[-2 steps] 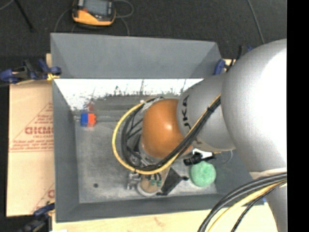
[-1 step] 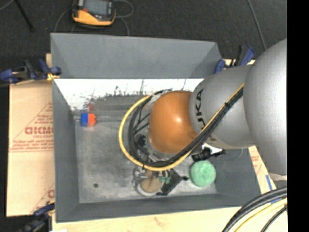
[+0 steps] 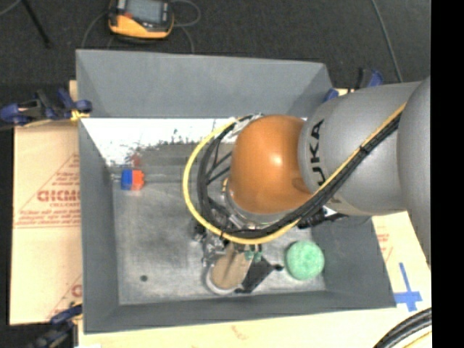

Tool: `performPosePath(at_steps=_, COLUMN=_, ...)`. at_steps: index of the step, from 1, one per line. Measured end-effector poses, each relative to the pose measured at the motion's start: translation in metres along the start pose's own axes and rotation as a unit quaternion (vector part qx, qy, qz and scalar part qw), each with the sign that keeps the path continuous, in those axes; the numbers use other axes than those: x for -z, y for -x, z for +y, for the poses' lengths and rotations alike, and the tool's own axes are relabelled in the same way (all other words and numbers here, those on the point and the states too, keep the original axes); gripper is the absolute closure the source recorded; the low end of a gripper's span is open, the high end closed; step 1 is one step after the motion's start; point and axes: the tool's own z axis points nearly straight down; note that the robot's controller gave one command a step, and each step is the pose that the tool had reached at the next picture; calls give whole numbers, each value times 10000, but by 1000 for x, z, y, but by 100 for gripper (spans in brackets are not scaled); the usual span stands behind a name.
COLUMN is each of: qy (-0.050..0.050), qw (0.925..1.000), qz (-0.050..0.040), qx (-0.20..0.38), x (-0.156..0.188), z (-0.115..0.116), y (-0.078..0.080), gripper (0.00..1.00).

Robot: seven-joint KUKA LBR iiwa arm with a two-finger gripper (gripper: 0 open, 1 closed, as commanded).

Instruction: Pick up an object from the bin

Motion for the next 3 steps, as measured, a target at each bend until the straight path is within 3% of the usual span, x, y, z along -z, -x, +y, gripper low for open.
performPosePath(at_steps=1, qy=-3, qw=10000, qz=12, qx=12, x=-20, z=1, y=3, gripper=0)
performPosePath(at_steps=2, qy=-5, qw=10000, qz=17, qx=20, x=-29, z=2, y=4, gripper=0)
performPosePath(at_steps=3, qy=5, qw=9992, qz=-4, qx=408, x=-58, z=-41, y=21, gripper=0)
